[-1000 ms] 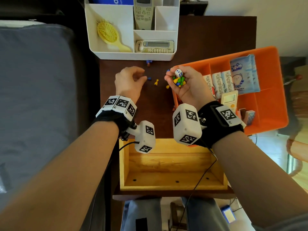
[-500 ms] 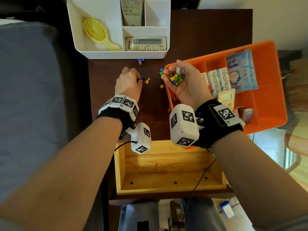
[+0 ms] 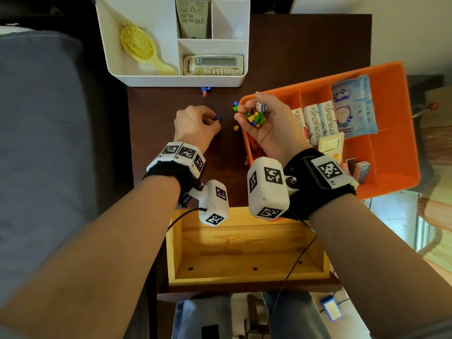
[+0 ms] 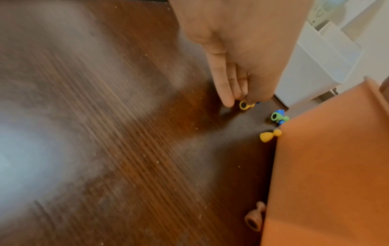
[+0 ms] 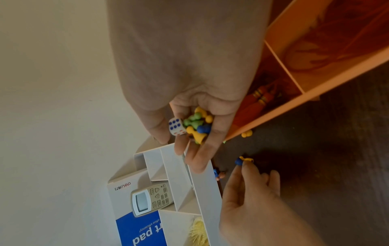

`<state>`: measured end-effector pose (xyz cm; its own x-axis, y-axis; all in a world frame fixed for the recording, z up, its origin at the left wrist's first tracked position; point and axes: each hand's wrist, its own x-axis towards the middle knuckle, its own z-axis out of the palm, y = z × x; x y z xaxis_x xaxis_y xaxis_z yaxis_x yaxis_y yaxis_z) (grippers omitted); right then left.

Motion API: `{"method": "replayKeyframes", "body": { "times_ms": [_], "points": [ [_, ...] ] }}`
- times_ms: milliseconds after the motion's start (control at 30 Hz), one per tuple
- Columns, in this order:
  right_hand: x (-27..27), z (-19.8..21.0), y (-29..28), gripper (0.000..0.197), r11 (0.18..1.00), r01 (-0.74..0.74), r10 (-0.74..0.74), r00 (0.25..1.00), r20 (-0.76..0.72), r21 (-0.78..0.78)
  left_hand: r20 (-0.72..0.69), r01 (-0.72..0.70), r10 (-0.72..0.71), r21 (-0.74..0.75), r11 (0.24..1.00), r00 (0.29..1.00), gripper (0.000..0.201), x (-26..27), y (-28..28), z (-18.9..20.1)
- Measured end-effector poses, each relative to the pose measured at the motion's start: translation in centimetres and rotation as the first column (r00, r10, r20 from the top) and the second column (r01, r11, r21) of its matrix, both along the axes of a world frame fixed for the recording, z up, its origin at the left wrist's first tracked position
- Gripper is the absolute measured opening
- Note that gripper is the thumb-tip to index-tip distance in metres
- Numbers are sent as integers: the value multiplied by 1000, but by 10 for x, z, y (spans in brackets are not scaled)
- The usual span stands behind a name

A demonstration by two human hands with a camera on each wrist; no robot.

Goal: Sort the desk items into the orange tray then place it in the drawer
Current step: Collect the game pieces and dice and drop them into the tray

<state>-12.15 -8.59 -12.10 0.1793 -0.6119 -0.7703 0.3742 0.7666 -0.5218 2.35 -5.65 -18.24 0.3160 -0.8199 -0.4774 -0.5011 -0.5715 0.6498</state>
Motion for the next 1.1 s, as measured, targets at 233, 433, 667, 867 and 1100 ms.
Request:
{"method": "replayKeyframes", "body": {
  "times_ms": [233, 433, 667, 867, 1100],
  "points": [
    [-4, -2, 0, 26, 1000, -7, 7, 1000, 3, -2, 121, 18, -23, 37, 999, 992, 18, -6, -3, 5],
    [-5, -1, 1, 26, 1000, -9, 9, 1000, 1, 4, 243, 95, -130, 153, 984, 961, 21, -8, -7, 7],
    [-7, 0, 6, 27, 1000, -14, 14, 1000, -7, -4, 201, 39, -48, 49, 998, 978, 19, -3, 7, 12],
    [-10, 4, 10, 27, 1000, 12, -12, 1000, -15, 14, 8, -182, 184, -114, 977, 983, 17, 1, 13, 27],
    [-8, 10, 14, 27, 996, 73, -75, 996, 42, 42, -214, -72, -2, -337, 939, 977, 17, -17, 4, 60]
  ]
}}
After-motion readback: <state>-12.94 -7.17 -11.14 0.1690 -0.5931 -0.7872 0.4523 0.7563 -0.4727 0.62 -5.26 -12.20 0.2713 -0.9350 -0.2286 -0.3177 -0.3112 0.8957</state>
